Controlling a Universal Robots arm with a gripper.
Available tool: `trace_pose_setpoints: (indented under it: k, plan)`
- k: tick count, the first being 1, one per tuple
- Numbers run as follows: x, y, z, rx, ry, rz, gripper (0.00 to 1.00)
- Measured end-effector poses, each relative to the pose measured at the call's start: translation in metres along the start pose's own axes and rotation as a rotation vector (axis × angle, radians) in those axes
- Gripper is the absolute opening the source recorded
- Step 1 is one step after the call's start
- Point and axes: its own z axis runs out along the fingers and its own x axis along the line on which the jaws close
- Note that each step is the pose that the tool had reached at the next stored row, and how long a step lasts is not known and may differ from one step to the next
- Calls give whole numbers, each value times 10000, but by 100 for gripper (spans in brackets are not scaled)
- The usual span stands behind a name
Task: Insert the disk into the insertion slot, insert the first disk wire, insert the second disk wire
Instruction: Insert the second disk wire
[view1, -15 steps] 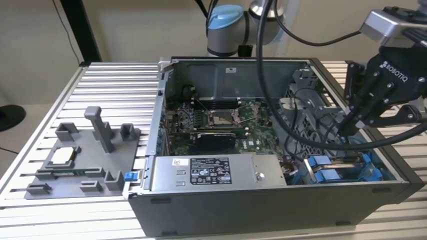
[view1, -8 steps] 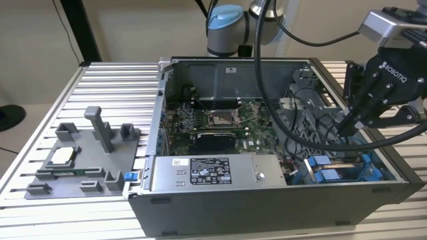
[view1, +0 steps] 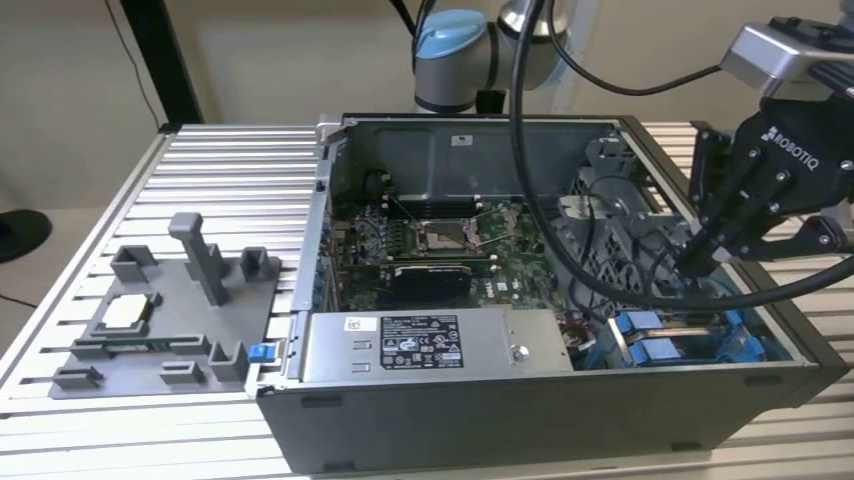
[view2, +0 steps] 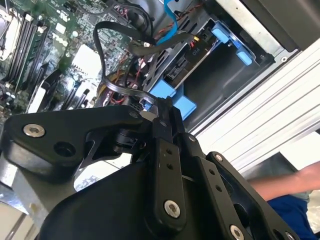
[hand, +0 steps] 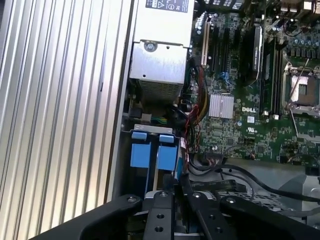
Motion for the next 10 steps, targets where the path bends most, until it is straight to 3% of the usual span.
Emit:
trace_pose_setpoints:
  k: [10]
  plan:
    - [13,1,3,0,1,0,0]
